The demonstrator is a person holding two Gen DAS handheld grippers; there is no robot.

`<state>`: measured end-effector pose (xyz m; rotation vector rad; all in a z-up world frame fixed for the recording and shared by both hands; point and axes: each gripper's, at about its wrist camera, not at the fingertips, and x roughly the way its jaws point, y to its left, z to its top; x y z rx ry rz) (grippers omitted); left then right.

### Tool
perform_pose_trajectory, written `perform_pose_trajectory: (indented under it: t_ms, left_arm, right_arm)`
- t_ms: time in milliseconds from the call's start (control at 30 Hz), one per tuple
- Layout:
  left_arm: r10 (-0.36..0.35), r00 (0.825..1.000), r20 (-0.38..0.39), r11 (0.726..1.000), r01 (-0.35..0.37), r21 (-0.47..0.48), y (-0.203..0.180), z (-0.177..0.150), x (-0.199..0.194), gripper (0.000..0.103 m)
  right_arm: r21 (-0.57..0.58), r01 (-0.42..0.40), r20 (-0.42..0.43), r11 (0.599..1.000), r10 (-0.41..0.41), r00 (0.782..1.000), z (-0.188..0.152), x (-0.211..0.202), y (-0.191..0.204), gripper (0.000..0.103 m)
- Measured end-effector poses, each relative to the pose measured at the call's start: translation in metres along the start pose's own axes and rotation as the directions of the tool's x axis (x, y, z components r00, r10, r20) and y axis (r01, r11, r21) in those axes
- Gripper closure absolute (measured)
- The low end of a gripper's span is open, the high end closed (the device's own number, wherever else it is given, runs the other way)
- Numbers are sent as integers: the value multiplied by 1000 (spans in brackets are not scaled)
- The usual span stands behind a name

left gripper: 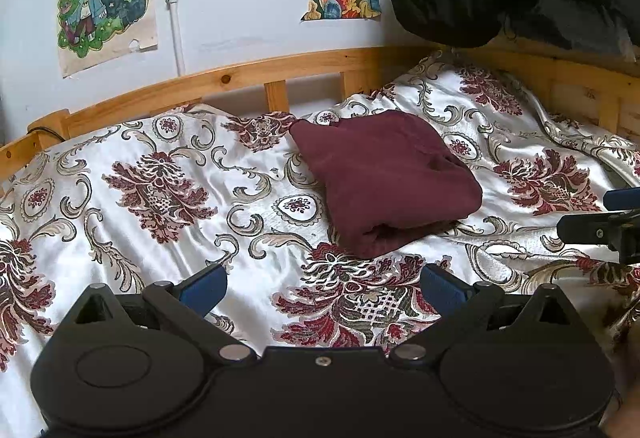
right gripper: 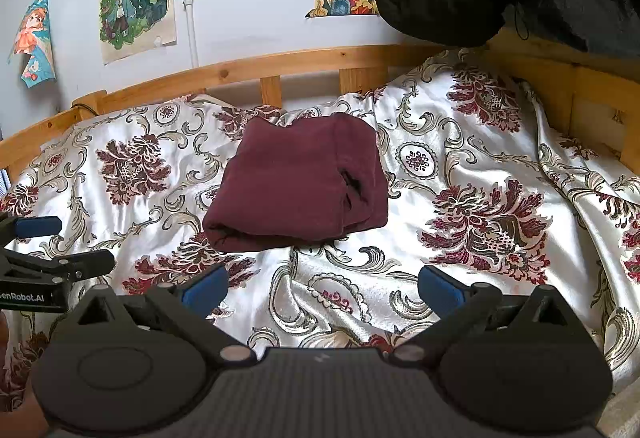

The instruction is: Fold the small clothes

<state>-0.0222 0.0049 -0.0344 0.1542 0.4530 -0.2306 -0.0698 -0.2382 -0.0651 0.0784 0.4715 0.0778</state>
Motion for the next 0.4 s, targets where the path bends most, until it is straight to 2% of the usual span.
perform_pose_trajectory:
  t_ms: [400]
  left_arm:
    - [23, 1000, -1, 1000, -23, 3, -1, 0, 0, 1]
  right_arm:
    - [-1, -1, -8, 1000, 1, 1000, 1, 2, 0, 0]
